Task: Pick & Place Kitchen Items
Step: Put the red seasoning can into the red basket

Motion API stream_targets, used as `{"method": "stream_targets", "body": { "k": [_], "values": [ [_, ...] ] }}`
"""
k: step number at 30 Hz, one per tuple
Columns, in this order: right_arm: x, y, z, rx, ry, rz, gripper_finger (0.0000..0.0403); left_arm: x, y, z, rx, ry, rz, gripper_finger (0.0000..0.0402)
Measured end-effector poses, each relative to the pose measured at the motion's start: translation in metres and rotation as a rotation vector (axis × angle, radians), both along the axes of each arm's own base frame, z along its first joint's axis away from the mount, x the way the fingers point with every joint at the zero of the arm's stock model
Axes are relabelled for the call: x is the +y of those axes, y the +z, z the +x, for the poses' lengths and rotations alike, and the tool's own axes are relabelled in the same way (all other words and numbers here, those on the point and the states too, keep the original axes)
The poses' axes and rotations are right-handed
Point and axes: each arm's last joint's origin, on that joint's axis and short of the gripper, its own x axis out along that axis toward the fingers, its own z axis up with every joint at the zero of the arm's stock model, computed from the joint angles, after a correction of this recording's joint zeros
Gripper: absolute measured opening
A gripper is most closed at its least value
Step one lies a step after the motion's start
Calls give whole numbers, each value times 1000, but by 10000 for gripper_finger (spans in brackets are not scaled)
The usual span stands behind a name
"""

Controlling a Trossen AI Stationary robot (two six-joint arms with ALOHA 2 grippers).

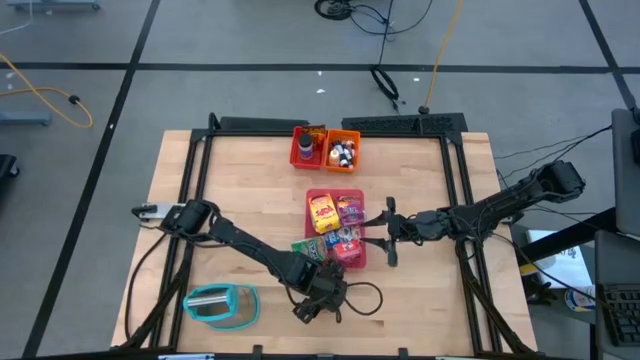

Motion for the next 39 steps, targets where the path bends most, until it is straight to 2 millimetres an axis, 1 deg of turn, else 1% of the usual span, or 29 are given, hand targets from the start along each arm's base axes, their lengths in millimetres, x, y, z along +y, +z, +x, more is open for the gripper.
{"method": "stream_targets", "body": {
  "k": [4,7,11,19,23,25,27,33,39],
  "values": [
    [0,0,0,0,0,0,171,2,0,0,-9,24,45,338],
    [0,0,0,2,0,-1,171,3,0,0,-33,11,109,337],
    [0,0,0,4,-1,-1,171,0,-1,-1,-51,21,158,338],
    [0,0,0,4,0,-1,171,-1,-1,-3,-24,55,122,342],
    [0,0,0,4,-1,-1,171,0,-1,-3,-42,115,162,369],
    [0,0,0,4,-1,-1,171,0,-2,-4,-41,127,187,387],
    [0,0,0,4,-1,-1,171,-1,-2,-4,-46,129,185,396],
    [-3,-1,0,14,-13,1,171,-1,-2,-4,-45,128,179,382],
    [-3,-2,0,17,-12,2,171,3,-5,-1,-41,143,170,391]
  ]
}}
